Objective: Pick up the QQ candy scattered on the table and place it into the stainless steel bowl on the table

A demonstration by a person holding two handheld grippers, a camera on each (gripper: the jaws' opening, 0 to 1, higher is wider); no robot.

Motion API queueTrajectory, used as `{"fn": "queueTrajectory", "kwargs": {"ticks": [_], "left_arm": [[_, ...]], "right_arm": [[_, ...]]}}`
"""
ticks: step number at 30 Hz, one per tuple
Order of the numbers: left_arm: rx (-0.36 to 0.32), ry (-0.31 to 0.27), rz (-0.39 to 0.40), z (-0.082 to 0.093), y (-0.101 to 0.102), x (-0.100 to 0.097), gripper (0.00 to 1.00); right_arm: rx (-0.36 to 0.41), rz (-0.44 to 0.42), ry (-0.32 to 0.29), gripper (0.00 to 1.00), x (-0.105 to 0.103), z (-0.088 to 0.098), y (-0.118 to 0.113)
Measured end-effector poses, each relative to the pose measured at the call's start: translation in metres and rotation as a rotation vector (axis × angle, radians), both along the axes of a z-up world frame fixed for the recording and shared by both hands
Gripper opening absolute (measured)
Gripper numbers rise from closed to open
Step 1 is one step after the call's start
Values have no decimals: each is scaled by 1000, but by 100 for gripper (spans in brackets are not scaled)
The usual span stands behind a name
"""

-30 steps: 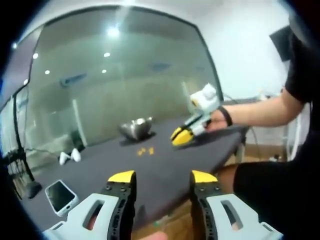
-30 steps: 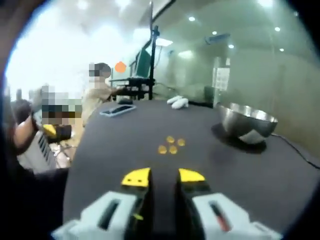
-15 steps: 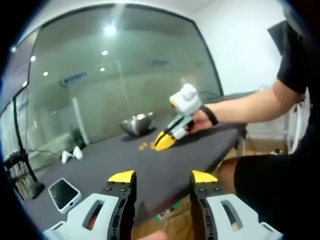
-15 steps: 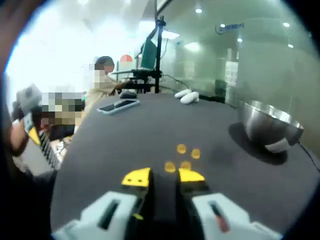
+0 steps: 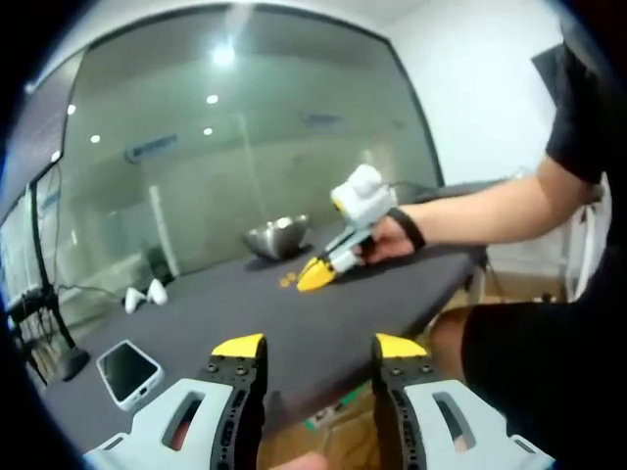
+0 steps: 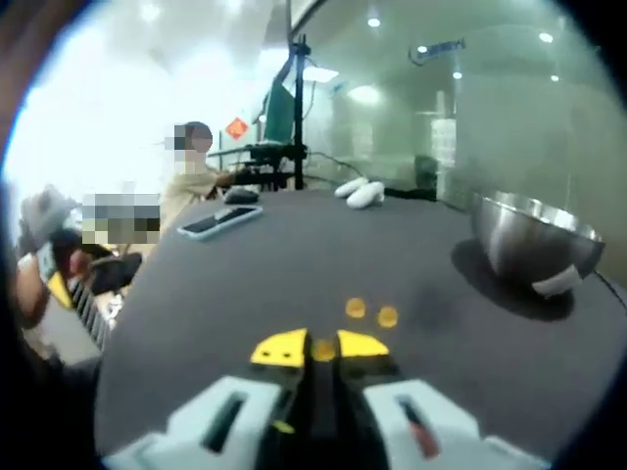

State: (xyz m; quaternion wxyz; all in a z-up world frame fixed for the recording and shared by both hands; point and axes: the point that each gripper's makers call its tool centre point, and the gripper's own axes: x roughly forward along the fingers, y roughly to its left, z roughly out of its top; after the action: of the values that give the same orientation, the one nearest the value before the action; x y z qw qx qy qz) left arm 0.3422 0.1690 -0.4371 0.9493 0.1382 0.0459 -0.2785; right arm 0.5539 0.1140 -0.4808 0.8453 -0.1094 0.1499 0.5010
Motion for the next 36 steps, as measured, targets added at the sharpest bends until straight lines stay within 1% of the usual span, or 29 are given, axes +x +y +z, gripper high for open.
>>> {"fn": "queueTrajectory", "kwargs": {"ticks": [4, 8, 10, 12, 16, 19, 23, 25, 27, 29, 32, 33, 35, 36], "left_arm": [[1, -1, 0, 1, -1, 1, 44], [18, -2, -8, 1, -5, 1, 44], [24, -5, -9, 2, -5, 1, 44], [19, -8, -12, 3, -5, 1, 44], [17, -5, -11, 3, -3, 0, 44], [11, -9, -10, 5, -3, 0, 44], [14, -13, -14, 6, -3, 0, 44], [17, -11, -16, 5, -3, 0, 44], [18, -10, -16, 5, -3, 0, 44], [13, -11, -15, 5, -2, -1, 44], [13, -10, -14, 4, -1, -2, 44], [14, -9, -14, 4, -1, -2, 44], [16, -7, -14, 3, -1, -2, 44], [16, -6, -14, 3, -1, -2, 44]], "right_arm": [[11, 0, 2, 9, -1, 0, 0], [23, -14, 35, 9, -2, 1, 0], [32, -20, 36, 9, -5, 4, -1], [41, -16, 23, 9, -6, 8, -2], [35, -14, -7, 9, -9, 16, -5], [35, -33, -37, 9, -5, 25, -12], [39, -58, -49, 9, -7, 35, -17], [33, -69, -72, 9, -6, 42, -19], [39, -95, -107, 9, 1, 52, -24], [51, -123, -115, 9, 12, 60, -31], [59, -188, -138, 9, 32, 72, -42], [63, -215, -155, 9, 41, 77, -46], [75, -250, -154, 9, 60, 85, -54], [81, -271, -155, 9, 62, 90, -57]]}}
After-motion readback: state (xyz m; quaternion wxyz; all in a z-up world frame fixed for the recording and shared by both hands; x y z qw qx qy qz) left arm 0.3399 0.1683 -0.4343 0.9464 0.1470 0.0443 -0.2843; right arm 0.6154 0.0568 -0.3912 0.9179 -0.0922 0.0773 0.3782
